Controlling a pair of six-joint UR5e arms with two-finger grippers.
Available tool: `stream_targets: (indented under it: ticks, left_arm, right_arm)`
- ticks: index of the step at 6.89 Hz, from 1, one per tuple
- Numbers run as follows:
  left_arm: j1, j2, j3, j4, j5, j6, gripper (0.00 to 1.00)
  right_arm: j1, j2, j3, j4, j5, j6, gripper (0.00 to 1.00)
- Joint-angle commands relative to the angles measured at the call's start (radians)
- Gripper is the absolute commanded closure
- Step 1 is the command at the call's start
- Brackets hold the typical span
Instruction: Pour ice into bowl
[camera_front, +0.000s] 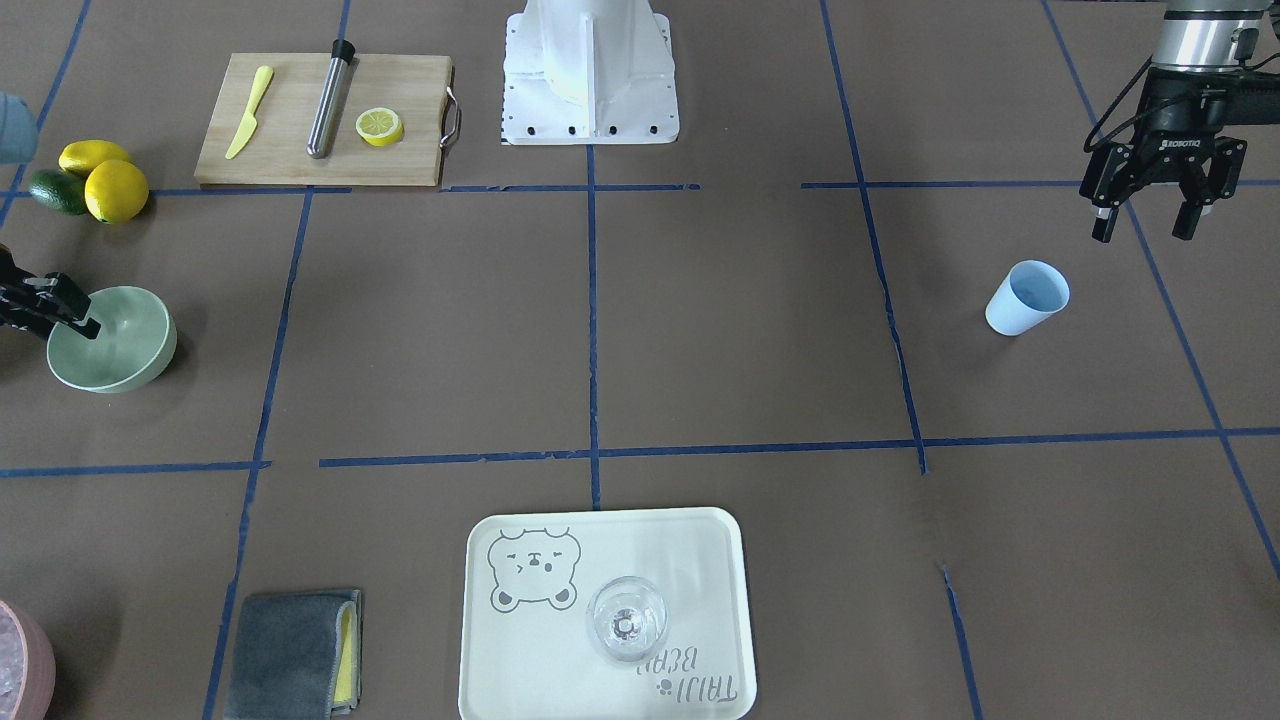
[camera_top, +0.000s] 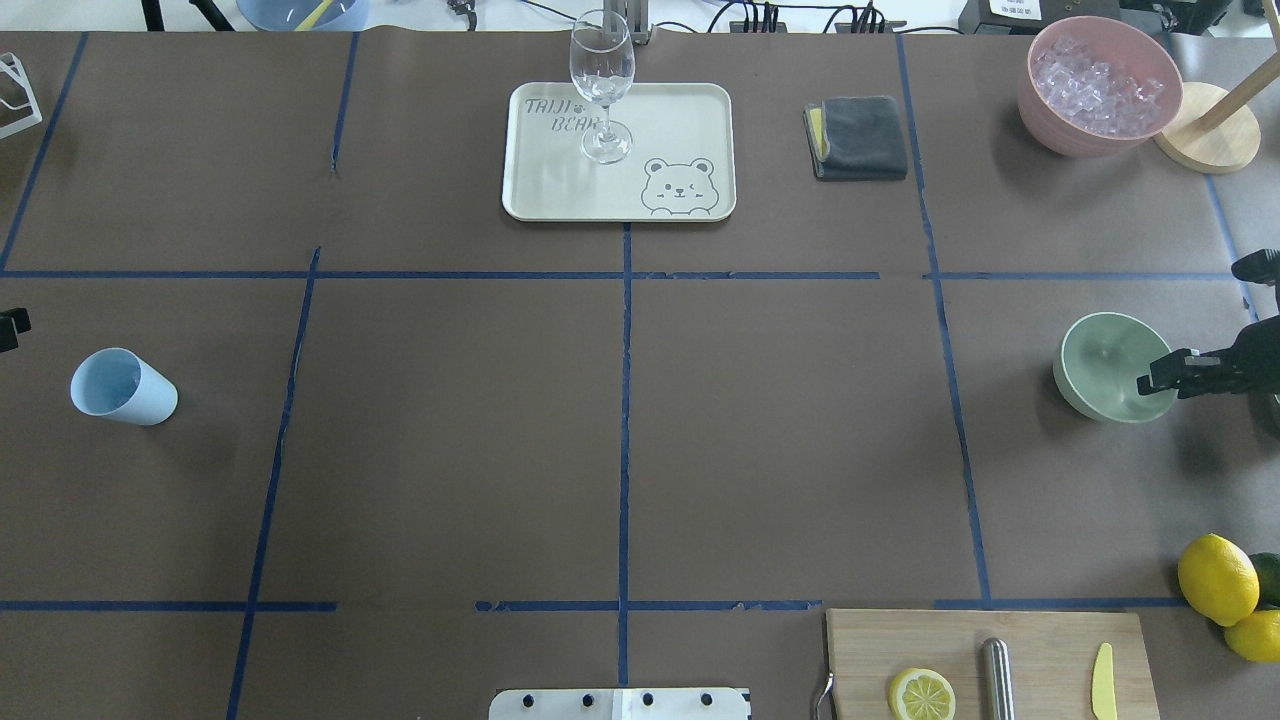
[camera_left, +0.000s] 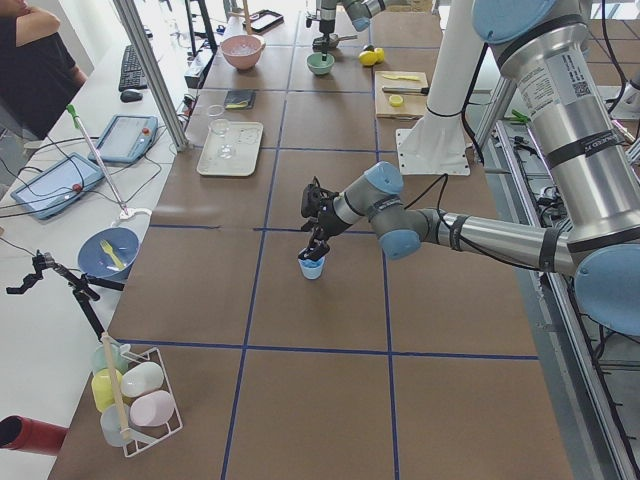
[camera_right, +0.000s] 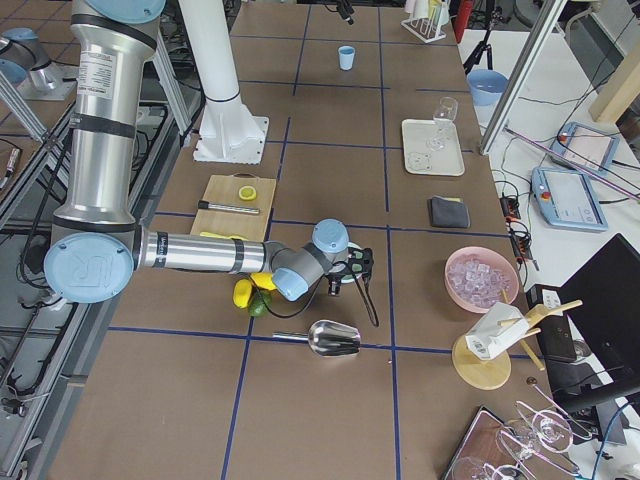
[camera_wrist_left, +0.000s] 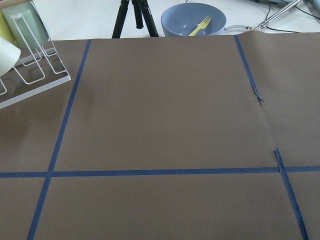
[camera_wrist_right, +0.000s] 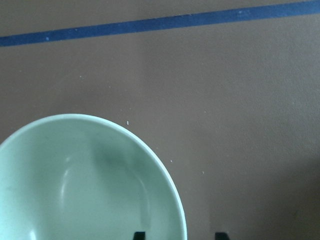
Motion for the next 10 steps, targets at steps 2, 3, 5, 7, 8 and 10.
stream_targets:
  ticks: [2, 3, 5, 7, 8, 10]
  left_arm:
    - [0.003, 0.0, 0.001, 0.0, 0.001, -0.001, 0.0]
    - [0.011, 0.002, 0.001, 0.0, 0.001, -0.001, 0.0]
    - [0.071, 0.003, -0.001, 0.0, 0.06, -0.053, 0.0]
    - [0.232, 0.072, -0.001, -0.062, 0.218, -0.185, 0.0]
    - [0.339, 0.089, 0.001, -0.063, 0.314, -0.28, 0.0]
    - [0.515, 0.092, 0.008, -0.055, 0.503, -0.424, 0.0]
  right_arm:
    - [-0.001, 0.006, 0.007, 0.007, 0.014, -0.001, 1.0]
    - [0.004, 0.008, 0.03, 0.007, 0.047, -0.001, 1.0]
    - [0.092, 0.011, 0.122, -0.037, 0.171, 0.013, 1.0]
    - [0.099, 0.114, 0.31, -0.347, 0.193, 0.041, 1.0]
    - [0.081, 0.2, 0.384, -0.51, 0.193, 0.071, 1.0]
    - [-0.089, 0.372, 0.412, -0.579, 0.148, 0.306, 1.0]
